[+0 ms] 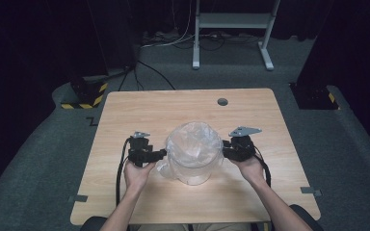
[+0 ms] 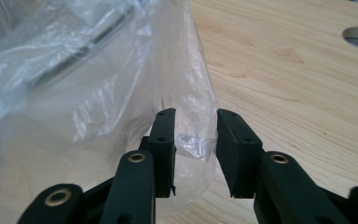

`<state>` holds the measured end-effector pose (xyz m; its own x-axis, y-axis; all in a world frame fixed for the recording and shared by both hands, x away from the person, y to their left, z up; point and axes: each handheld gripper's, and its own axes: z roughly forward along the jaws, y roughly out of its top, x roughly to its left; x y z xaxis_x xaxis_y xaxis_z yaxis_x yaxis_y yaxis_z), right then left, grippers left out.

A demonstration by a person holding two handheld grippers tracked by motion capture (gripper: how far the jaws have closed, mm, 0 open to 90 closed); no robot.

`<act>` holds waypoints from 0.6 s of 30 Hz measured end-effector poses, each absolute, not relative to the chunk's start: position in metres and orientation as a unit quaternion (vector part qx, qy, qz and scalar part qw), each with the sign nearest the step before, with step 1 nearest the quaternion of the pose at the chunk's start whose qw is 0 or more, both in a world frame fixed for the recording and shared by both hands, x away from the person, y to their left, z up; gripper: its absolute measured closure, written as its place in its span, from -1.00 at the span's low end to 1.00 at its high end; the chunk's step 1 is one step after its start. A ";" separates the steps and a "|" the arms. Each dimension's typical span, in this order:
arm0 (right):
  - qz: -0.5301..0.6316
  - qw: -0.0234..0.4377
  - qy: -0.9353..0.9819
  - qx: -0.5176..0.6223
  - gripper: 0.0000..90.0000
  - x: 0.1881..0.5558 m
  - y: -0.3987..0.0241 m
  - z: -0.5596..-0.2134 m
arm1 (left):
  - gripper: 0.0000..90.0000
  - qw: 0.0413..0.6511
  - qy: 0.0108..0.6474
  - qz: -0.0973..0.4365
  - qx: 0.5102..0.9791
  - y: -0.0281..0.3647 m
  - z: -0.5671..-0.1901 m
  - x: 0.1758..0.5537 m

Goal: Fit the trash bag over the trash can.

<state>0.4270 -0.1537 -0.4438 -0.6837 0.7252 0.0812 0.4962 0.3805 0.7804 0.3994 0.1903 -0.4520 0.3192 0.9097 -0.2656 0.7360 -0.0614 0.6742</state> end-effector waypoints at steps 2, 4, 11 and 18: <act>0.419 0.143 0.815 0.375 0.46 0.425 -0.158 -0.442 | -0.25 0.379 0.573 0.119 0.717 0.192 -0.450 0.399; 0.424 0.146 0.809 0.379 0.39 0.423 -0.162 -0.440 | -0.26 0.385 0.575 0.117 0.712 0.195 -0.446 0.397; 0.452 0.156 0.793 0.377 0.18 0.410 -0.174 -0.430 | -0.30 0.415 0.555 0.108 0.713 0.200 -0.435 0.390; 0.494 0.203 0.760 0.369 0.01 0.401 -0.203 -0.424 | -0.34 0.458 0.541 0.130 0.693 0.214 -0.432 0.391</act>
